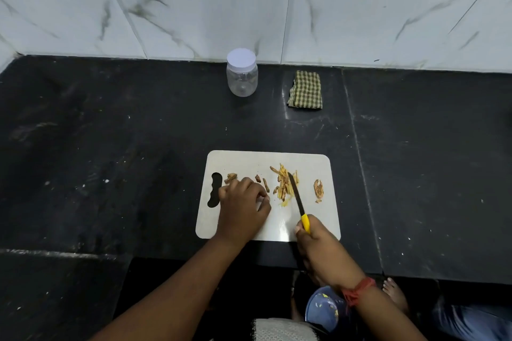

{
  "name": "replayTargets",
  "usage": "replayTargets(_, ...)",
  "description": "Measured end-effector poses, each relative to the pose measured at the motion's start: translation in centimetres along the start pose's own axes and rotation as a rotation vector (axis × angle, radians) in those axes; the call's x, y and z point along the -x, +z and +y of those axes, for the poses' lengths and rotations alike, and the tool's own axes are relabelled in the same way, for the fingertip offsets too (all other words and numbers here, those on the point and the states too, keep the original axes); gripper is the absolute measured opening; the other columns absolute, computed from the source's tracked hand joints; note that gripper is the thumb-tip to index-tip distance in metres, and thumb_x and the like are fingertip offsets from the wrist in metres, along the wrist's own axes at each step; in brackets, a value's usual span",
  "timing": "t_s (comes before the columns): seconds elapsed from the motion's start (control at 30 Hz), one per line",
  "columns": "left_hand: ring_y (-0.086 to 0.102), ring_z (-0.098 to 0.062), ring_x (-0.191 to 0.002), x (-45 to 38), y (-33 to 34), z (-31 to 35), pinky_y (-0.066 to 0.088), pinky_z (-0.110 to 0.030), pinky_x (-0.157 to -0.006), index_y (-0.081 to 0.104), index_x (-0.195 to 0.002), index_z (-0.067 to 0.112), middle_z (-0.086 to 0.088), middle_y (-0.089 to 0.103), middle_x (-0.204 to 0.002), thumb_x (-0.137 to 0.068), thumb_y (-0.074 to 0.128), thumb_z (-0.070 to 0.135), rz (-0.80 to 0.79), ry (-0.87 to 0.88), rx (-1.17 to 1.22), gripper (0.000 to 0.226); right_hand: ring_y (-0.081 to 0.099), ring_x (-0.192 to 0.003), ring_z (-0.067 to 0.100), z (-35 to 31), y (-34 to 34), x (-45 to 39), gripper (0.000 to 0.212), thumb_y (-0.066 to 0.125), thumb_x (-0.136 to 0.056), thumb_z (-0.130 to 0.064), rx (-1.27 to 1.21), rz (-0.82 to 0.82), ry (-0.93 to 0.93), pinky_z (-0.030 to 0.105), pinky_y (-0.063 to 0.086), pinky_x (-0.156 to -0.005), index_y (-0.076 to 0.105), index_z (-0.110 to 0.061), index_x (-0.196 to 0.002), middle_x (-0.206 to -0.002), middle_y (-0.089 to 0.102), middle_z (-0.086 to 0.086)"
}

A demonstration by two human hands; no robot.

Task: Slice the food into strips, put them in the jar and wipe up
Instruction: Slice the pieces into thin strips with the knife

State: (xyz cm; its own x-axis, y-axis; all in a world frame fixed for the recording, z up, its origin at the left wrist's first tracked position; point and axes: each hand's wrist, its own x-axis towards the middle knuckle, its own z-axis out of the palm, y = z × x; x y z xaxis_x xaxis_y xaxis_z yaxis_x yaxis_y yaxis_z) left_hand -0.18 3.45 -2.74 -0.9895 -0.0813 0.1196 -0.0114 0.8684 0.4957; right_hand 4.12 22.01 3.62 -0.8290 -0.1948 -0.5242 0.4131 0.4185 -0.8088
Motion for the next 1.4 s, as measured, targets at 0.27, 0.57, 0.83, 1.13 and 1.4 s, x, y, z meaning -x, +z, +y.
replayTargets(0.27, 0.052, -0.021, -0.095, -2.5, 2.0, 6.5, 0.036, -0.039, -0.079, 0.068, -0.088, 0.028, 0.004, 0.057, -0.098, -0.082, 0.068, 0.033, -0.046, 0.235, -0.045, 0.008, 0.030, -0.036, 0.016, -1.2, -3.7, -0.2, 0.020, 0.040, -0.102, -0.030, -0.232, 0.152, -0.012, 0.022, 0.028, -0.038, 0.040, -0.020, -0.085, -0.057, 0.038, 0.001)
replayTargets(0.57, 0.046, -0.020, -0.110, -4.4, 3.9, 8.4, 0.033, -0.038, -0.091, 0.073, -0.113, 0.026, 0.002, 0.058, -0.116, -0.096, 0.059, 0.032, -0.173, 0.209, -0.117, 0.022, 0.031, -0.034, 0.014, 0.3, -5.9, 0.8, 0.020, 0.041, -0.102, -0.028, -0.266, 0.196, 0.002, 0.021, 0.027, -0.038, 0.045, -0.024, -0.083, -0.059, 0.040, 0.003)
replayTargets(0.83, 0.048, -0.019, -0.107, -3.8, 2.4, 6.9, 0.027, -0.033, -0.086, 0.072, -0.110, 0.027, 0.003, 0.060, -0.113, -0.097, 0.060, 0.027, -0.081, 0.159, -0.109, 0.019, 0.032, -0.035, 0.016, -0.1, -6.2, 0.1, 0.024, 0.042, -0.103, -0.031, -0.197, 0.165, -0.033, 0.023, 0.030, -0.038, 0.046, -0.030, -0.079, -0.059, 0.042, 0.003)
replayTargets(1.13, 0.050, -0.023, -0.092, -2.1, -0.4, 0.5, 0.037, -0.043, -0.081, 0.073, -0.099, 0.026, 0.002, 0.056, -0.097, -0.090, 0.066, 0.020, 0.082, -0.083, -0.152, 0.013, 0.029, -0.036, 0.016, -1.8, -3.4, -1.1, 0.017, 0.041, -0.103, -0.027, -0.175, 0.032, -0.041, 0.022, 0.026, -0.036, 0.046, -0.022, -0.087, -0.057, 0.038, 0.002)
replayTargets(1.4, 0.048, -0.022, -0.094, -1.8, -1.0, -1.0, 0.034, -0.041, -0.082, 0.071, -0.099, 0.032, 0.004, 0.053, -0.097, -0.090, 0.067, 0.033, 0.041, -0.025, -0.162, 0.010, 0.031, -0.036, 0.014, -3.0, -1.6, -1.4, 0.020, 0.040, -0.104, -0.028, -0.140, -0.019, -0.054, 0.023, 0.026, -0.036, 0.043, -0.016, -0.089, -0.057, 0.039, 0.001)
